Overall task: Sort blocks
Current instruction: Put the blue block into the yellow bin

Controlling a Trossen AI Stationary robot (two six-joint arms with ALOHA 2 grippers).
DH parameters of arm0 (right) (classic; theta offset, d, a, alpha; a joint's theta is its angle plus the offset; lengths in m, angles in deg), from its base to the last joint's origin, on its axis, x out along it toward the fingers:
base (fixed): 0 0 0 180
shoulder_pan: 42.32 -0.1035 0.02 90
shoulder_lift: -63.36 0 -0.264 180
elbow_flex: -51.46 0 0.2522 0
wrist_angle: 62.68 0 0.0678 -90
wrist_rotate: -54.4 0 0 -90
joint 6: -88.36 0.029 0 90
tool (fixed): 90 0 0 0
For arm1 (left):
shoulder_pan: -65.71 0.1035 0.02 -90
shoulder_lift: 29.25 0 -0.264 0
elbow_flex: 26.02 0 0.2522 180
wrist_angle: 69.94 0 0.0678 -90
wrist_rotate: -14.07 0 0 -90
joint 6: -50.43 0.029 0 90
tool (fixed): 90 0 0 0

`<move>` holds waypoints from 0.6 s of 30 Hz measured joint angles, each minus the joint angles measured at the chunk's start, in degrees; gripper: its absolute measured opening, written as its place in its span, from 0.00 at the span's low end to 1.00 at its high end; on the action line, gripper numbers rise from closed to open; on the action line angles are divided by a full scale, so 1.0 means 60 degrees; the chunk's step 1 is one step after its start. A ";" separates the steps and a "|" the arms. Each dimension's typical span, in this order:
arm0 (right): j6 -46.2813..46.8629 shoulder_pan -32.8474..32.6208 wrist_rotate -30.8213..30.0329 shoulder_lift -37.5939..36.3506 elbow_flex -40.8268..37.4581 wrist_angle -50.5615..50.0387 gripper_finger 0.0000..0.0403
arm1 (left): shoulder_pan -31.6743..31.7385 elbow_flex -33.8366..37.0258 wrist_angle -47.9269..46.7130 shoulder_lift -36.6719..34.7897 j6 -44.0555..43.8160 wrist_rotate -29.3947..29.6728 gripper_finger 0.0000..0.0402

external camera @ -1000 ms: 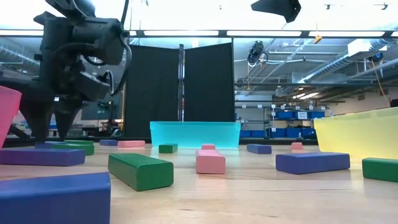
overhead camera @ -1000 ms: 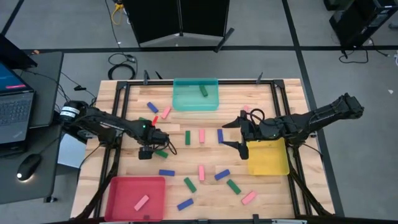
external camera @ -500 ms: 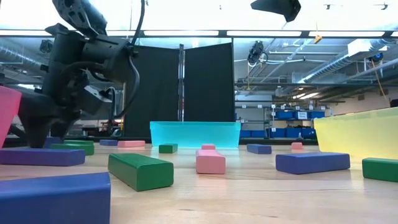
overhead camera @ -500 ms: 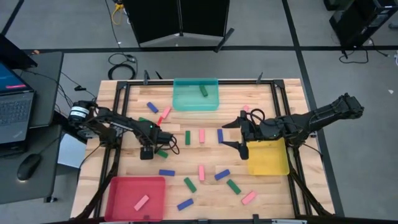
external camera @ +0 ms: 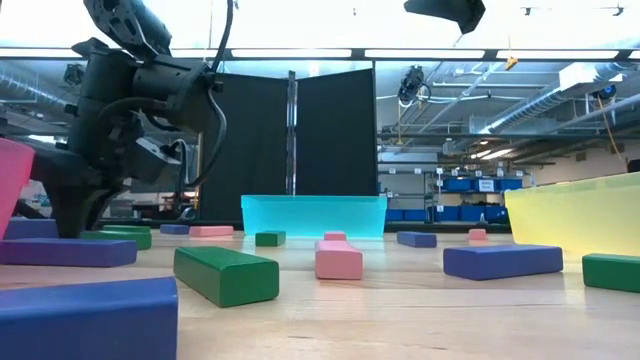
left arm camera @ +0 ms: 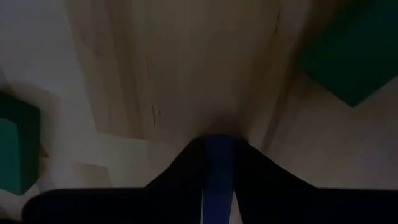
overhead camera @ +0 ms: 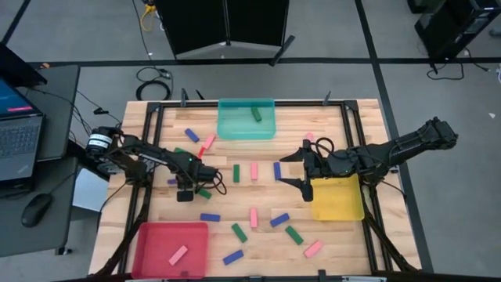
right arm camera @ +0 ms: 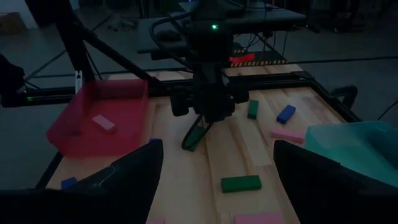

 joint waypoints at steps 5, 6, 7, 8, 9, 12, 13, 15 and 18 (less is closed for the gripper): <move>-0.0025 -0.0003 -0.0003 0.0000 0.0000 0.0158 0.78 | -0.0004 -0.0416 -0.0344 0.0006 -0.0135 0.0663 0.16; -0.0052 -0.0003 -0.0007 0.0000 0.0000 0.0223 0.78 | 0.0000 -0.0608 -0.0419 -0.0054 -0.0163 0.1077 0.16; -0.0093 -0.0003 -0.0007 -0.0019 0.0000 0.0304 0.78 | 0.0017 -0.0849 -0.0360 -0.0153 -0.0156 0.1330 0.16; -0.0186 -0.0013 -0.0007 -0.0047 0.0004 0.0360 0.78 | 0.0029 -0.1046 -0.0271 -0.0276 -0.0115 0.1495 0.16; -0.0264 -0.0038 -0.0028 -0.0068 0.0000 0.0460 0.78 | 0.0018 -0.1236 -0.0356 -0.0368 -0.0053 0.1625 0.16; -0.0536 -0.0131 -0.0040 -0.0314 0.0007 0.0712 0.78 | 0.0000 -0.1948 -0.0360 -0.0558 0.0041 0.1865 0.16; -0.0635 -0.0175 -0.0041 -0.0409 0.0007 0.0872 0.77 | 0.0009 -0.2206 -0.0276 -0.0641 0.0075 0.2065 0.16; -0.0924 -0.0281 -0.0045 -0.0648 0.0011 0.1019 0.76 | 0.0022 -0.2724 -0.0132 -0.0735 0.0189 0.2384 0.16; -0.1442 -0.0503 -0.0287 -0.1040 0.0011 0.1577 0.75 | 0.0007 -0.3488 0.1095 -0.0751 0.0356 0.2505 0.16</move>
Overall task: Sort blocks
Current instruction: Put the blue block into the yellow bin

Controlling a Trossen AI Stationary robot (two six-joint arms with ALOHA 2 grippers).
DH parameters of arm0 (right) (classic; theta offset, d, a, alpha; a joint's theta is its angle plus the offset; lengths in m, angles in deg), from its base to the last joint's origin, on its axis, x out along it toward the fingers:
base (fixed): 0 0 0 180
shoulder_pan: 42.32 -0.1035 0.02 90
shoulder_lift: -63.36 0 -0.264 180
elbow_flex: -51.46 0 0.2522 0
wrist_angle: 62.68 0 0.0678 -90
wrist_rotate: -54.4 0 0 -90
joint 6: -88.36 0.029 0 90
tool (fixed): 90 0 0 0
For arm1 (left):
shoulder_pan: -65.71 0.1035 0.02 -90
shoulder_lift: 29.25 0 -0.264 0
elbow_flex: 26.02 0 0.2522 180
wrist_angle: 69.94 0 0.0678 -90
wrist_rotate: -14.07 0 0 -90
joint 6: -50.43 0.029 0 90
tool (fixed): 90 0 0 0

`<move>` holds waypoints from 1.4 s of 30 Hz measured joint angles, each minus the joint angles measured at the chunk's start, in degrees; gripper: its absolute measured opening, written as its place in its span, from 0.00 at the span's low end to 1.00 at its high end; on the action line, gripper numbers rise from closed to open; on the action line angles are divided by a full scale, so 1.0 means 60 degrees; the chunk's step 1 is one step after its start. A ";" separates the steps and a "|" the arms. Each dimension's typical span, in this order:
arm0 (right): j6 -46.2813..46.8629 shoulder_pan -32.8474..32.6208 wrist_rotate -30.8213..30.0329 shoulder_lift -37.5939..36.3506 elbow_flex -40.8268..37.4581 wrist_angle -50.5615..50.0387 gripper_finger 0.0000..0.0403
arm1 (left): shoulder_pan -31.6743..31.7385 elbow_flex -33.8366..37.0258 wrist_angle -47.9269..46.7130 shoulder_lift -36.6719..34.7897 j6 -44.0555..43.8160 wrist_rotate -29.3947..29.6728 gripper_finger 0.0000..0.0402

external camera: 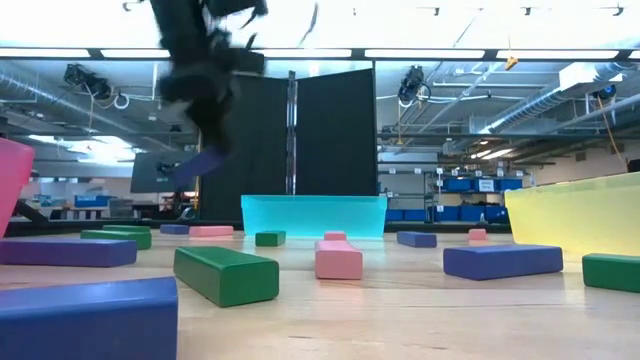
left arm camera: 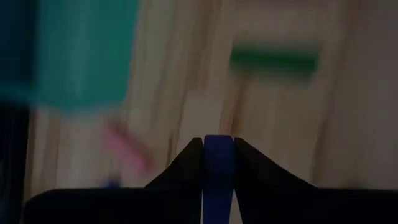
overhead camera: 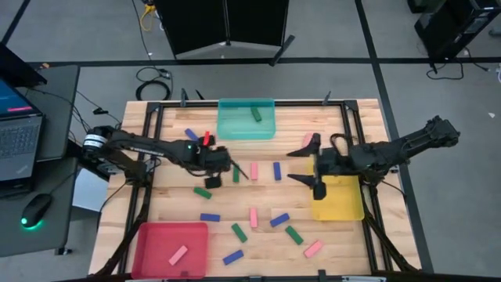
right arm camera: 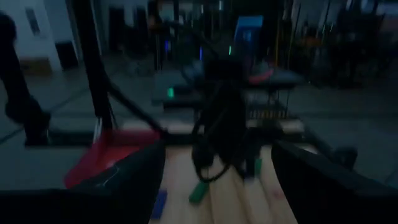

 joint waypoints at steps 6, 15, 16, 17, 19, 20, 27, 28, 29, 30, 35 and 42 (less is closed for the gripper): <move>-0.0654 -0.0520 -0.0249 -0.0673 0.0004 0.0509 0.73 | -0.0267 -0.0476 0.4704 0.0105 0.0365 -0.0080 0.16; -0.1029 -0.0848 -0.0600 -0.1091 0.0004 0.0852 0.72 | -0.0779 -0.0632 1.1847 0.2268 0.0337 -0.1161 0.16; -0.1032 -0.0849 -0.0612 -0.1091 0.0004 0.0969 0.72 | -0.0777 -0.0736 1.2174 0.2641 0.0228 -0.1167 0.16; -0.1035 -0.0852 -0.0639 -0.1091 0.0004 0.1076 0.72 | -0.0769 -0.0939 1.2602 0.3064 0.0125 -0.1158 0.16; -0.1071 -0.0872 -0.0644 -0.1054 0.0004 0.1272 0.73 | -0.0740 -0.1327 1.3325 0.3860 -0.0130 -0.1239 0.16; -0.1108 -0.0876 -0.0653 -0.1043 0.0006 0.1407 0.72 | -0.0711 -0.1592 1.3615 0.4243 -0.0230 -0.1380 0.16; -0.1363 -0.0972 -0.0649 -0.0978 0.0004 0.1851 0.71 | -0.0537 -0.4128 1.4337 0.6775 -0.0932 -0.2129 0.16; -0.1374 -0.0979 -0.0649 -0.0999 0.0004 0.1858 0.71 | -0.0510 -0.4600 1.4419 0.7139 -0.1004 -0.2351 0.16; -0.1385 -0.0989 -0.0649 -0.1000 0.0004 0.1845 0.71 | -0.0488 -0.4975 1.4391 0.7452 -0.1093 -0.2523 0.16; -0.1385 -0.0990 -0.0649 -0.0995 0.0004 0.1851 0.71 | -0.0460 -0.5350 1.4340 0.7724 -0.1117 -0.2693 0.16; -0.1381 -0.0997 -0.0649 -0.0993 0.0004 0.1782 0.71 | -0.0387 -0.7224 1.3497 0.8985 -0.1380 -0.3080 0.16; -0.1381 -0.1057 -0.0646 -0.0992 0.0004 0.1766 0.70 | -0.0275 -0.8344 1.2766 0.9836 -0.1893 -0.3559 0.36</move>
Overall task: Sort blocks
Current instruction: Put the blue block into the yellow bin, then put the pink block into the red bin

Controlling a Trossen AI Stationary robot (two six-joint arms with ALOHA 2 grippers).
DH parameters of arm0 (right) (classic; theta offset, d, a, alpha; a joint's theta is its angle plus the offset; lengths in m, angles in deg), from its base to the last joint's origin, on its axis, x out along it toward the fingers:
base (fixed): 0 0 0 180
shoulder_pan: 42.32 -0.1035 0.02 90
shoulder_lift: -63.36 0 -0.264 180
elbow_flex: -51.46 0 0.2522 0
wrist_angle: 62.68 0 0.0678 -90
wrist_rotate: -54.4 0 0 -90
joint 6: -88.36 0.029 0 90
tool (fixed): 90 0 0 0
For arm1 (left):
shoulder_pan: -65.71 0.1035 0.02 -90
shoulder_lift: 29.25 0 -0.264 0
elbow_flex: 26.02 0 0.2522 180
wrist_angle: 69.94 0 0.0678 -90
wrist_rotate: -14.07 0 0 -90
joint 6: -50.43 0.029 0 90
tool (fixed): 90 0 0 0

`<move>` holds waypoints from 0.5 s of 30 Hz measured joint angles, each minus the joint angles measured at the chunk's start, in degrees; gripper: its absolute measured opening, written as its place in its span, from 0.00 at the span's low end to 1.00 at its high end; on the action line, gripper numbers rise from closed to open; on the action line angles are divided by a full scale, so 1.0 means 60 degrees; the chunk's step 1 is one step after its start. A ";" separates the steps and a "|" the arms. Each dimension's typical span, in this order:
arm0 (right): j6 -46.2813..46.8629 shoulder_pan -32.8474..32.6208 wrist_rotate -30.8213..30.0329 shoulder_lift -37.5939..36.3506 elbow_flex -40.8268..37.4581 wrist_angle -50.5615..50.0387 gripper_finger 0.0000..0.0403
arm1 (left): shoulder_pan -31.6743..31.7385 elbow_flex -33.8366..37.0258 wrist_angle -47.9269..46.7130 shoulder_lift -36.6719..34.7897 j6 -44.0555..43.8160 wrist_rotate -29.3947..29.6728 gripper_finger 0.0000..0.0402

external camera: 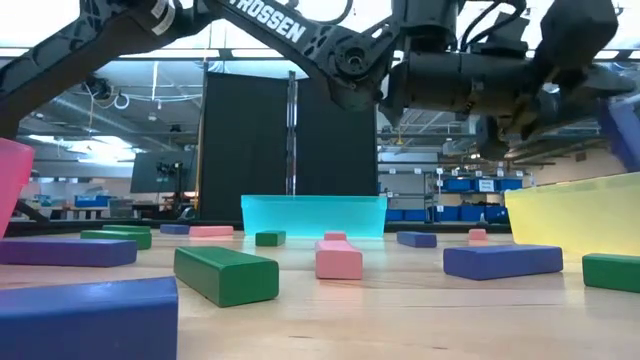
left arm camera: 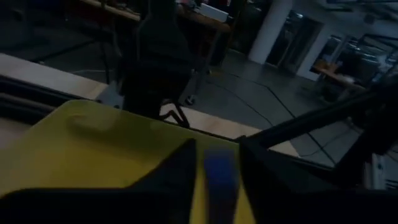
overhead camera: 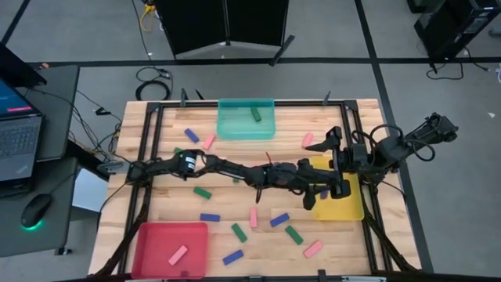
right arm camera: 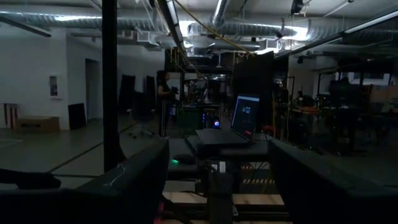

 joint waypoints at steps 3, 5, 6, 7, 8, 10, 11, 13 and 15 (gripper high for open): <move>-0.0004 -0.0006 0.0004 0.0000 0.0000 -0.0020 0.70 | 0.0094 -0.0014 -0.0157 -0.0032 0.0012 -0.0376 0.50; -0.0054 -0.0004 -0.0001 0.0000 0.0000 -0.0024 0.70 | 0.0192 -0.0014 -0.0211 -0.0055 -0.0026 -0.0672 0.56; -0.0095 -0.0002 -0.0051 0.0000 0.0000 -0.0020 0.70 | 0.0226 -0.0014 -0.0205 -0.0071 -0.0121 -0.0725 0.58; -0.0167 -0.0006 -0.0160 0.0000 0.0000 -0.0031 0.70 | 0.0271 -0.0014 -0.0181 -0.0079 -0.0216 -0.0754 0.59; -0.0189 -0.0002 -0.0311 0.0000 0.0000 -0.0046 0.70 | 0.0303 -0.0014 -0.0164 -0.0096 -0.0293 -0.0793 0.59; -0.0254 -0.0002 -0.0678 -0.0009 0.0000 -0.0106 0.71 | 0.0354 0.0089 -0.0141 -0.0173 -0.0413 -0.0839 0.58; -0.0265 -0.0002 -0.0874 -0.0016 0.0000 -0.0151 0.71 | 0.0363 0.0245 -0.0079 -0.0282 -0.0399 -0.0839 0.57; -0.0362 -0.0002 -0.1196 -0.0018 0.0000 -0.0238 0.71 | 0.0356 0.0738 -0.0172 -0.0693 -0.0136 -0.0649 0.53; -0.0460 -0.0002 -0.1453 -0.0018 0.0000 -0.0284 0.71 | 0.0344 0.1485 -0.0121 -0.1351 0.0286 -0.0169 0.48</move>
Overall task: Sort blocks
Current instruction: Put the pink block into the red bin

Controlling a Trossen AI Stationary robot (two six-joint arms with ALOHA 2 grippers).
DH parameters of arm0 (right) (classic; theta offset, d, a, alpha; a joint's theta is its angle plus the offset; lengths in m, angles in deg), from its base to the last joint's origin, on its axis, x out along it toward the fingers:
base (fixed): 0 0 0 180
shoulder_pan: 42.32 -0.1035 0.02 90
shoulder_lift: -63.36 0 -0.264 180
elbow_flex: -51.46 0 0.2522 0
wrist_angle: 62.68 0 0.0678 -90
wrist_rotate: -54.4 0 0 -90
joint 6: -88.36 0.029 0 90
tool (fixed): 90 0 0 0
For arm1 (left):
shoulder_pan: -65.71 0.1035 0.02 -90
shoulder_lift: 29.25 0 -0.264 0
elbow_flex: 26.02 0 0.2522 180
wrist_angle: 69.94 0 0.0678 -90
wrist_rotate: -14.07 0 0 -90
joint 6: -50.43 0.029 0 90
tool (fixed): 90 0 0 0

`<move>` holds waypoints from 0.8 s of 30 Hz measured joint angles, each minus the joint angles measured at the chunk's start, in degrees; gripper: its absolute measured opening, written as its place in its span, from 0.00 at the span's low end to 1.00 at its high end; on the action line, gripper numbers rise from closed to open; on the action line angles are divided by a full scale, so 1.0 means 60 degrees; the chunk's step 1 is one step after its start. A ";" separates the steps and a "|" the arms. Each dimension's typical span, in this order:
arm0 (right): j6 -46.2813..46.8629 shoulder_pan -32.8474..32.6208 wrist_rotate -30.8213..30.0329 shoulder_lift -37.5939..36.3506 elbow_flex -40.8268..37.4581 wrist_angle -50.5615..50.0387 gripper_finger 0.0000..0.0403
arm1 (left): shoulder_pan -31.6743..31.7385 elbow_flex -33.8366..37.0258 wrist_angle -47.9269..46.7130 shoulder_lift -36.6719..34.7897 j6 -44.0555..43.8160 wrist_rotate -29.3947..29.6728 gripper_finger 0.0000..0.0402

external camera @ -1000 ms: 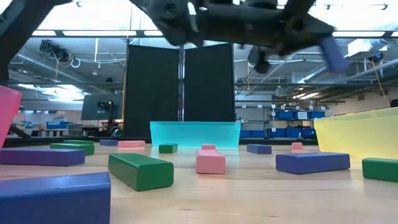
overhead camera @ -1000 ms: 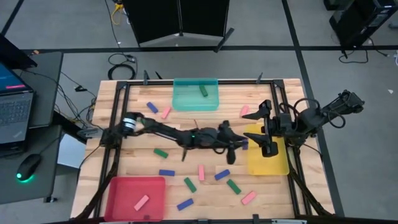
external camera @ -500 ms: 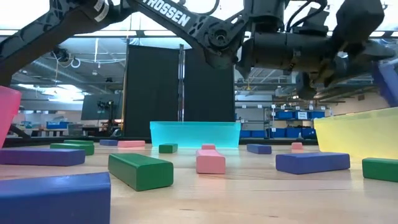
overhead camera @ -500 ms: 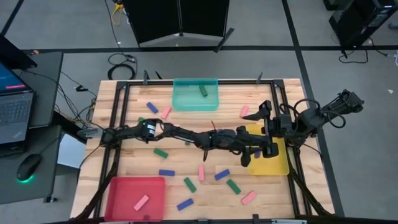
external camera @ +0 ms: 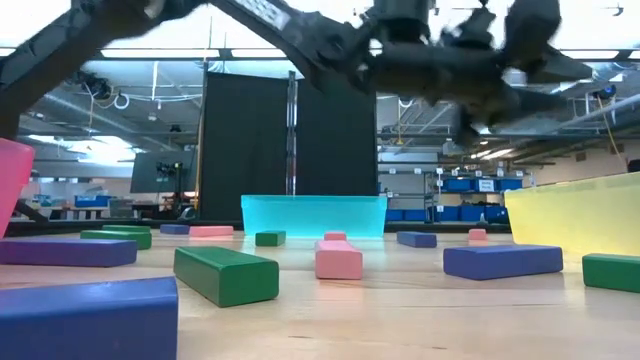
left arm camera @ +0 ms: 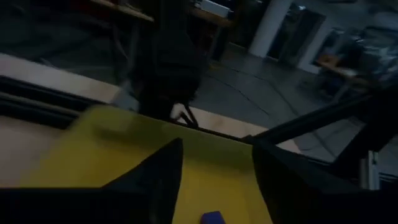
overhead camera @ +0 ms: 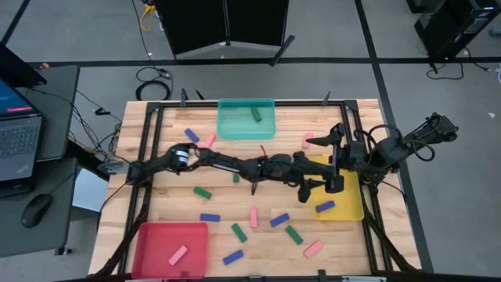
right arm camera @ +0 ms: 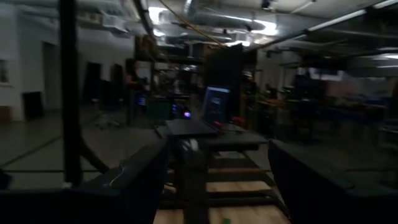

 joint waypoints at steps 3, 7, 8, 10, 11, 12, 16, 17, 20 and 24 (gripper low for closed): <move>-0.0005 0.0039 -0.0496 -0.0015 0.0000 -0.0007 0.71 | 0.0006 0.1529 0.0374 -0.1315 0.0518 0.0701 0.42; 0.0395 0.0319 -0.2737 -0.0025 0.0000 -0.0136 0.70 | 0.0066 0.4209 0.1369 -0.3315 0.0702 0.1366 0.36; 0.0579 0.0461 -0.3481 -0.0025 0.0000 -0.0305 0.70 | 0.0069 0.4866 0.1482 -0.3846 0.0699 0.1543 0.35; 0.1103 0.0884 -0.4718 -0.0029 0.0000 -0.0970 0.69 | 0.0060 0.6028 0.1546 -0.4981 0.0706 0.1960 0.35; 0.1548 0.1152 -0.5089 -0.0029 0.0000 -0.1434 0.69 | 0.0050 0.6562 0.1554 -0.5536 0.0728 0.2185 0.35; 0.2062 0.1467 -0.5190 -0.0025 0.0000 -0.1947 0.68 | 0.0005 0.7088 0.1553 -0.6076 0.0741 0.2407 0.35; 0.4728 0.3014 -0.3758 0.0082 0.0001 -0.4160 0.67 | -0.0239 0.8972 0.1465 -0.8185 0.0765 0.3494 0.35; 0.5321 0.3449 -0.3176 0.0162 0.0004 -0.4682 0.67 | -0.0322 0.9362 0.1464 -0.8721 0.0763 0.3775 0.35; 0.6302 0.4600 -0.1796 0.0613 -0.0001 -0.5803 0.67 | -0.0529 1.0366 0.1421 -1.0349 0.0765 0.4326 0.35; 0.6981 0.5744 -0.0539 0.1273 -0.0004 -0.6369 0.67 | -0.0821 1.1137 0.0018 -1.2099 0.0623 0.4998 0.35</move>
